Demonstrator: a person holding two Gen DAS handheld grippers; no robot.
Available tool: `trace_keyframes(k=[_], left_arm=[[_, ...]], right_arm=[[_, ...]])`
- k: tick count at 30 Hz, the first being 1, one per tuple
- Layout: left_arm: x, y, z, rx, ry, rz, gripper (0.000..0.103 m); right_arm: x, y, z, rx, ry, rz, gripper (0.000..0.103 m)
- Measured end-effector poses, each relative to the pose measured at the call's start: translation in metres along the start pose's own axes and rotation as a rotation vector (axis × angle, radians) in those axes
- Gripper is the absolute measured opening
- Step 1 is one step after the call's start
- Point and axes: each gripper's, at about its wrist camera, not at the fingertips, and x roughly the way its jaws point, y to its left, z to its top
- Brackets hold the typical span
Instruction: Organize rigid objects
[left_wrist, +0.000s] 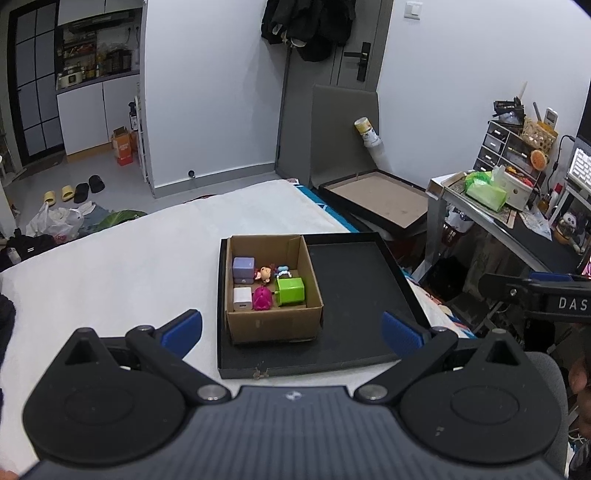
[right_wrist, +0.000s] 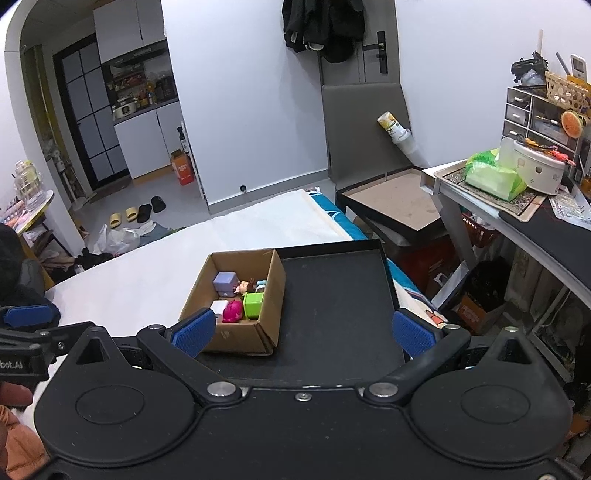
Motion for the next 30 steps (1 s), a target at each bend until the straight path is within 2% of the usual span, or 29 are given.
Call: trace_keyframes(k=[30], left_arm=[[-0.0061, 0.0038, -0.0026, -0.014, -0.001, -0.005, 0.102]], right_arm=[[-0.0026, -0.0008, -0.0037, -0.002, 0.011, 0.022, 0.103]])
